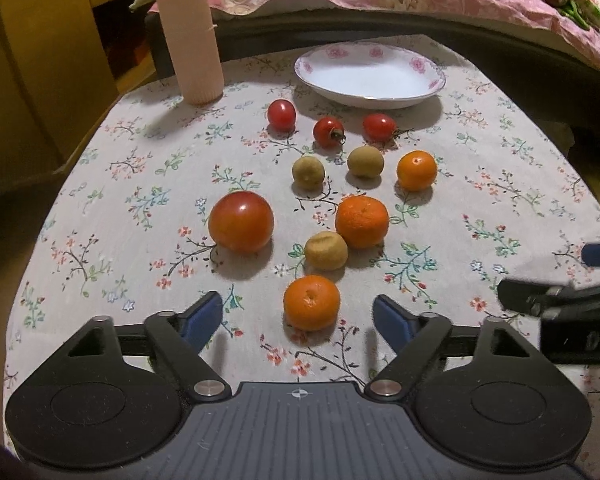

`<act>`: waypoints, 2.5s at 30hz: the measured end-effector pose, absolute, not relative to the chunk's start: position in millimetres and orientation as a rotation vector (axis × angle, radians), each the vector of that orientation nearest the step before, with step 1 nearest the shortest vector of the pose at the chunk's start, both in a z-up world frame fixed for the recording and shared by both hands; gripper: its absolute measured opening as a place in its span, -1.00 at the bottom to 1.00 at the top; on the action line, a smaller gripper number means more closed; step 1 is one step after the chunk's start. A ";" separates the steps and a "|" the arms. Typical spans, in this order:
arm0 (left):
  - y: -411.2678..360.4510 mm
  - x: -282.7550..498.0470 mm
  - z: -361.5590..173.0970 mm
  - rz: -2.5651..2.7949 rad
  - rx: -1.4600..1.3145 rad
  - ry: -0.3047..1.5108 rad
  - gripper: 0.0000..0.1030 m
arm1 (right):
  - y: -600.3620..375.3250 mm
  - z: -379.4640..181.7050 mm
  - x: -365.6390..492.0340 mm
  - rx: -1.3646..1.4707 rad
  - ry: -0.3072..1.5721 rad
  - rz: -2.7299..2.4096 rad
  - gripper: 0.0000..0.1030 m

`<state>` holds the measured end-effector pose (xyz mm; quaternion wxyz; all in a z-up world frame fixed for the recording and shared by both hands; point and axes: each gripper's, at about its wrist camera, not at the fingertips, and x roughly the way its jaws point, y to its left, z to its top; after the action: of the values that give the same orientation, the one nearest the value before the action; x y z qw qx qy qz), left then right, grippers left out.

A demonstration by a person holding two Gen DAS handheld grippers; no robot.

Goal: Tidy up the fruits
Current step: 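Move both tools toward the fruits on the tablecloth, then grasp a mandarin with the left tool while the right tool grasps another mandarin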

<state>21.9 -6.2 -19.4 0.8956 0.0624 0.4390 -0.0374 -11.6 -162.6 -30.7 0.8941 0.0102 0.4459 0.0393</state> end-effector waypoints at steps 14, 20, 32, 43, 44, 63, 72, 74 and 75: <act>-6.3 31.1 -29.1 -0.130 0.127 0.909 0.20 | -148.7 -22.1 30.8 -0.013 0.871 0.286 0.56; -6.2 31.6 -28.6 -0.180 0.114 0.905 -0.03 | -126.7 -27.5 45.1 -0.097 0.837 0.425 0.43; -13.4 28.8 -31.1 -0.209 0.202 0.859 0.01 | -100.3 -39.0 77.1 -0.221 0.791 0.663 0.16; -4.7 27.6 -29.8 -0.223 0.172 0.884 0.03 | -106.4 -37.4 86.5 -0.194 0.857 0.760 0.05; -4.2 28.2 -29.9 -0.223 0.167 0.886 0.03 | -105.7 -37.0 86.5 -0.203 0.864 0.778 0.05; -5.3 27.8 -30.3 -0.236 0.199 0.886 -0.06 | -98.5 -40.7 87.0 -0.245 0.867 0.795 -0.23; -5.0 29.8 -27.7 -0.234 0.194 0.899 -0.23 | -103.8 -38.2 88.0 -0.181 0.920 0.740 -0.32; -3.5 31.7 -27.0 -0.229 0.177 0.911 -0.24 | -108.1 -37.2 88.2 -0.162 0.934 0.718 -0.32; -2.5 33.3 -26.6 -0.226 0.164 0.916 -0.24 | -111.0 -36.3 88.2 -0.149 0.937 0.710 -0.33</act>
<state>33.3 -2.5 -26.6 0.8876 0.0787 0.4407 -0.1085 88.2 -111.0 -36.3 0.8294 -0.0702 0.4417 0.3348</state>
